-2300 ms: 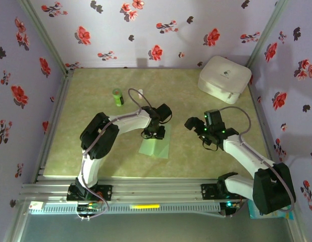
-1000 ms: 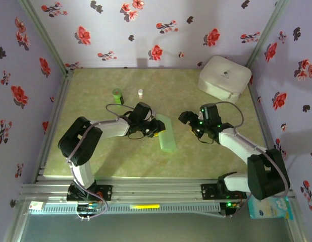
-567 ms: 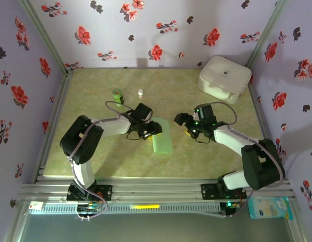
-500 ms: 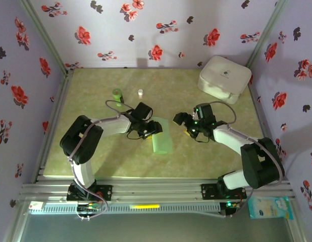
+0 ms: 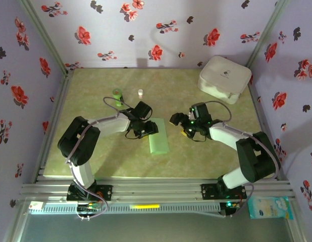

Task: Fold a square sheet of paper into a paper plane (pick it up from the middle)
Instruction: Hold the square sheet of paper at the center of the table.

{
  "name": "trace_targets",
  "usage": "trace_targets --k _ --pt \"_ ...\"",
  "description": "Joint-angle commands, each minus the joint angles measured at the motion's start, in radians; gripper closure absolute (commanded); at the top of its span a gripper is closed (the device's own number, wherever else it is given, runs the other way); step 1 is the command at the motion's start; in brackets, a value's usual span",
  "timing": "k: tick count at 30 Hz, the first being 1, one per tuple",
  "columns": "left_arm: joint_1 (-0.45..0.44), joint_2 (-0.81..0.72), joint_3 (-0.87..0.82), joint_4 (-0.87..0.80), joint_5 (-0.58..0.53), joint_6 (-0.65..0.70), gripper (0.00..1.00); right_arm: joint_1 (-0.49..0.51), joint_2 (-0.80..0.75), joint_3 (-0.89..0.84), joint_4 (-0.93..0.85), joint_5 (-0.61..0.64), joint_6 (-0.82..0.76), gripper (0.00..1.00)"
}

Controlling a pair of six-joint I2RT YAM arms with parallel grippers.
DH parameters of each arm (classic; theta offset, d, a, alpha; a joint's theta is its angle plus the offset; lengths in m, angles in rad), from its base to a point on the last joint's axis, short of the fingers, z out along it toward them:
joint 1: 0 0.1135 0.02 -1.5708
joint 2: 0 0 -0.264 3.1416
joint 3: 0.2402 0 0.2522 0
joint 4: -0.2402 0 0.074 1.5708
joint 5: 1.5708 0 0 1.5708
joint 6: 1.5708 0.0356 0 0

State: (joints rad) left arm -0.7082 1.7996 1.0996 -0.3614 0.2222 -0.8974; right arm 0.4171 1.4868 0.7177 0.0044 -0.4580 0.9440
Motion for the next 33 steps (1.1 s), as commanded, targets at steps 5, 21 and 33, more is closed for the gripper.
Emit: trace_targets --k 5,21,33 --pt "0.01 -0.023 0.017 -0.073 -0.05 0.037 0.51 0.023 0.026 0.028 0.037 -0.02 0.022 0.13" --pt "0.016 0.008 0.006 -0.069 -0.063 0.051 0.5 0.048 0.049 0.026 0.054 -0.026 0.03 0.19" --pt "0.014 0.045 0.035 -0.08 -0.036 0.113 0.44 0.048 0.05 0.032 0.016 -0.014 0.019 0.18"
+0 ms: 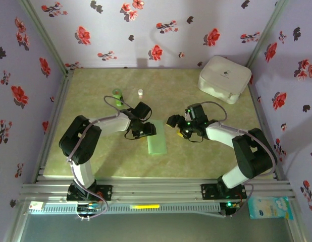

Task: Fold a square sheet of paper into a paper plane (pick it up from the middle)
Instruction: Hold the square sheet of paper at the center of the table.

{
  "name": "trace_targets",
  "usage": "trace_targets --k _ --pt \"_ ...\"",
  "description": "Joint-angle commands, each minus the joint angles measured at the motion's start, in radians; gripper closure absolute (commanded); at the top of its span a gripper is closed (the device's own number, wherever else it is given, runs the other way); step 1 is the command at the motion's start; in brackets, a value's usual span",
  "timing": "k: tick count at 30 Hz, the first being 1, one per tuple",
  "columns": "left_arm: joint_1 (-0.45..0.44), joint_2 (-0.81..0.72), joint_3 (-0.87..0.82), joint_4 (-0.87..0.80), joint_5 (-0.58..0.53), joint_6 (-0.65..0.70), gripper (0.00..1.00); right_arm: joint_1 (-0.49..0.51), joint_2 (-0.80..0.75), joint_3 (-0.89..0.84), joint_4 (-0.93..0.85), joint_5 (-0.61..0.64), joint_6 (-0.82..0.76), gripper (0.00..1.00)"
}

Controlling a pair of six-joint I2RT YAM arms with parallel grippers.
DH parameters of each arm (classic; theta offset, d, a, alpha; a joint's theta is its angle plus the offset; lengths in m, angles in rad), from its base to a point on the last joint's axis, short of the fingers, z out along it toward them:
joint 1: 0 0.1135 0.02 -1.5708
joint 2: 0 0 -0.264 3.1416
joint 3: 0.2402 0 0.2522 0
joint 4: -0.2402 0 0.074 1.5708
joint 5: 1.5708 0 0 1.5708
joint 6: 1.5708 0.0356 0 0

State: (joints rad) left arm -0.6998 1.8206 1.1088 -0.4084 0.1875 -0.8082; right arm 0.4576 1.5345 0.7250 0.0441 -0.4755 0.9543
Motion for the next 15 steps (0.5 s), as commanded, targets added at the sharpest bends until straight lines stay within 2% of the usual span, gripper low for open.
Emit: trace_targets --k 1,7,15 --pt "0.006 0.025 0.025 -0.034 -0.009 0.011 0.44 0.007 0.001 0.026 -0.024 0.005 0.009 0.18" --pt "-0.004 0.053 0.031 -0.03 -0.037 -0.039 0.43 0.009 -0.001 0.03 -0.036 0.008 0.009 0.17" --pt "-0.018 0.102 0.074 -0.079 -0.045 0.019 0.4 0.009 -0.023 0.071 -0.153 0.046 -0.047 0.15"
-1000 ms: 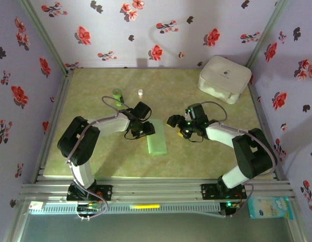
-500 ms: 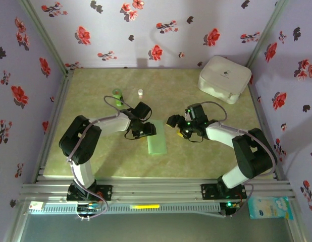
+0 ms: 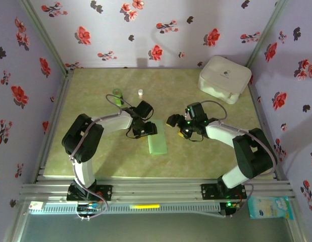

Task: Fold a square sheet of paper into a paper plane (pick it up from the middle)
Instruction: Hold the square sheet of paper at the center of the table.

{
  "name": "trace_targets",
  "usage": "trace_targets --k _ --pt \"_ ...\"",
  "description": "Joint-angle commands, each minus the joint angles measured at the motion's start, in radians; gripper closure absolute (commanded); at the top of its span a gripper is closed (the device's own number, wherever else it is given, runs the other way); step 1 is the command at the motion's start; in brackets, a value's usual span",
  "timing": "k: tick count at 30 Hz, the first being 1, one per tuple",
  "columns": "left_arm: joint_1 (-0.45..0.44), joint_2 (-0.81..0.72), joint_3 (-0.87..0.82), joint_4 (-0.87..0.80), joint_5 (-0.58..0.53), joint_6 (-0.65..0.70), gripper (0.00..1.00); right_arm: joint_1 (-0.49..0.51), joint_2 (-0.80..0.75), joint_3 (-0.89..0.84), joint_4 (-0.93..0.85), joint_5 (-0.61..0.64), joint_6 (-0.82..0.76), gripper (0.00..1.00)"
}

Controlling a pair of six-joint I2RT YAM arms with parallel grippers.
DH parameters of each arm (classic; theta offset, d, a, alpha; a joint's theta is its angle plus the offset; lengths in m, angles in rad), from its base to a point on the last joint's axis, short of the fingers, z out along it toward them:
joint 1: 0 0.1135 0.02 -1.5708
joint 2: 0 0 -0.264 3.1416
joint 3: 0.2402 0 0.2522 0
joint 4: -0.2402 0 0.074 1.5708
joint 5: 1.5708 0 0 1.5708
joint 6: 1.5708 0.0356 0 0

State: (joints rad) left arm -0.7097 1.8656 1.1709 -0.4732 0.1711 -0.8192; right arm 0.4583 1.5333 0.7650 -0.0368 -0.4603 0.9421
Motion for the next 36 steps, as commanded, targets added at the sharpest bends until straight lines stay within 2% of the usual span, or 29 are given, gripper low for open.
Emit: trace_targets --k 1,10,24,30,36 --pt "-0.008 0.061 0.012 -0.013 -0.03 0.027 0.4 0.008 -0.025 0.031 -0.077 0.034 -0.038 0.15" --pt "-0.013 0.087 0.016 -0.011 -0.029 0.036 0.43 0.008 -0.03 0.03 -0.081 0.047 -0.04 0.15" --pt "-0.023 0.126 0.027 -0.023 -0.03 0.062 0.41 0.008 -0.012 0.03 -0.073 0.045 -0.028 0.15" --pt "-0.023 0.131 0.032 -0.053 -0.048 0.083 0.45 0.008 -0.016 0.016 -0.077 0.054 -0.032 0.15" --pt "-0.024 0.136 0.038 -0.049 -0.05 0.062 0.43 0.009 -0.014 0.013 -0.068 0.05 -0.032 0.15"
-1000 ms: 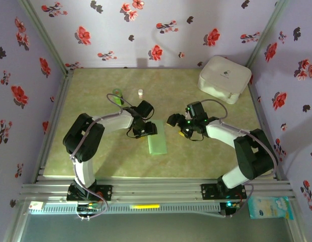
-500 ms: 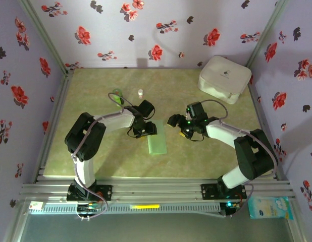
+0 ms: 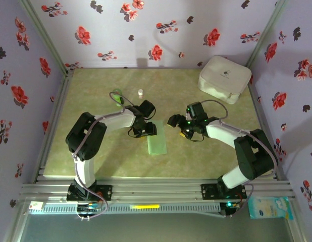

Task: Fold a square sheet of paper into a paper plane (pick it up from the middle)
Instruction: Hold the square sheet of paper at the center of the table.

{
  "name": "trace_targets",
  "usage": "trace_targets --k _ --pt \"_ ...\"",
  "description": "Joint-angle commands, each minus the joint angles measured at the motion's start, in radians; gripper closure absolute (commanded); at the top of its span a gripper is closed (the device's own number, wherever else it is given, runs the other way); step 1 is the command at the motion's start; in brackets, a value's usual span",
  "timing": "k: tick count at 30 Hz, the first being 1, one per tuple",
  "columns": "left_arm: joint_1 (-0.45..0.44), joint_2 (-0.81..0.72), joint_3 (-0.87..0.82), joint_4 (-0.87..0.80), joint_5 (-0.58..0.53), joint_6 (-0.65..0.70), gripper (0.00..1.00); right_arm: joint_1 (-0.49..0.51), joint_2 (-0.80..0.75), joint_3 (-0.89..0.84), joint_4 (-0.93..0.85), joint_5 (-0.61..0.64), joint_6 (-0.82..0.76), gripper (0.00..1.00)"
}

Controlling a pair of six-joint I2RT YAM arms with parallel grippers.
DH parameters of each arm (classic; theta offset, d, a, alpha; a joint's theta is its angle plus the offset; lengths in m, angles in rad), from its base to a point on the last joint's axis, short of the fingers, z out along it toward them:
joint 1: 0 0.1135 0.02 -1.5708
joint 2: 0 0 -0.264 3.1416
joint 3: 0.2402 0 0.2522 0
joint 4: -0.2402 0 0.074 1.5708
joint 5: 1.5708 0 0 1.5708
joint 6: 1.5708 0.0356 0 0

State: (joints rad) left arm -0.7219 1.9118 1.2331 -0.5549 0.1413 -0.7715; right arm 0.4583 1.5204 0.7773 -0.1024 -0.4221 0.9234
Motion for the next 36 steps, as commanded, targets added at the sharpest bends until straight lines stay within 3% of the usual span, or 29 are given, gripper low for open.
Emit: trace_targets --k 1,16,19,27,30,36 --pt "-0.011 0.091 -0.024 0.036 -0.02 0.007 0.43 0.008 0.001 0.002 -0.002 0.012 -0.013 0.15" --pt "-0.011 0.107 -0.018 0.047 -0.019 -0.012 0.41 0.008 0.012 0.005 -0.001 0.006 -0.017 0.15" --pt "-0.011 0.11 -0.021 0.049 -0.022 -0.022 0.41 0.008 0.018 0.001 0.014 -0.007 -0.02 0.24" --pt "-0.011 0.113 -0.024 0.057 -0.019 -0.03 0.42 0.019 0.062 0.0 0.056 -0.06 -0.036 0.69" --pt "-0.011 0.113 -0.032 0.06 -0.019 -0.034 0.42 0.025 0.077 0.005 0.044 -0.059 -0.045 0.76" --pt "-0.011 0.112 -0.037 0.074 -0.019 -0.043 0.41 0.026 0.08 0.005 0.042 -0.05 -0.044 0.76"
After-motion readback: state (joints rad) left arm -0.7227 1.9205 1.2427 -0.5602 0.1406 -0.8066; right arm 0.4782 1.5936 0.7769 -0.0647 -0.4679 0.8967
